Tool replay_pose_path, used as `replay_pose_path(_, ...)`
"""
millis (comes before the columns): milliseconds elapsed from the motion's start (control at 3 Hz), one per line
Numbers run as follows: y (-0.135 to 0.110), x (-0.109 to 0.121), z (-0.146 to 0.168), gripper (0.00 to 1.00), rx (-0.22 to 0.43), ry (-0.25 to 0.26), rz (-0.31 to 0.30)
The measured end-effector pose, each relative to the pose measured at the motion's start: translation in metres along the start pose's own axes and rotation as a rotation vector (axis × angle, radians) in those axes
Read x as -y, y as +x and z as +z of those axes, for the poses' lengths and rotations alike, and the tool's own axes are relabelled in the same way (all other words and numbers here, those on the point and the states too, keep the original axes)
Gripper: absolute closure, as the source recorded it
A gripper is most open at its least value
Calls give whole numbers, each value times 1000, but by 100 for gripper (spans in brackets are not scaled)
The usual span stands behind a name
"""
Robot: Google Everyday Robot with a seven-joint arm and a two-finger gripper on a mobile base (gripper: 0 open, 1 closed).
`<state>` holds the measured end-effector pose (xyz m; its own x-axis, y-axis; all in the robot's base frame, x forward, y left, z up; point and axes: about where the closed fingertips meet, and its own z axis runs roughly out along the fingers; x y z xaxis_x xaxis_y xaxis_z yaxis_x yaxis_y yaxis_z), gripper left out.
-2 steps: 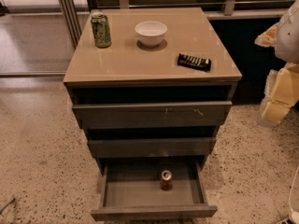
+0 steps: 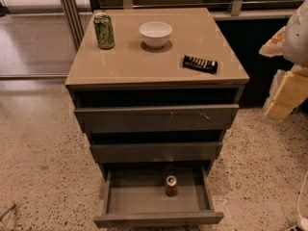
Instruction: Pick coke can from bottom drawer and place on counter
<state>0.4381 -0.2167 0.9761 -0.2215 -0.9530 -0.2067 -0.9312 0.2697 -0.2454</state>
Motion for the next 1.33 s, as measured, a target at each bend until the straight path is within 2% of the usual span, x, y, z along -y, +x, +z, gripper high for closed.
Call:
replay_pose_path(333,2,1,22,42,48,4,34)
replay_pose_path(667,5,-6,77,65,143,-12,91)
replay_pose_path(1000,0,-16,151,88,255,-68,145)
replay_pose_path(1333,-3,-10,159,100,272,-51,156)
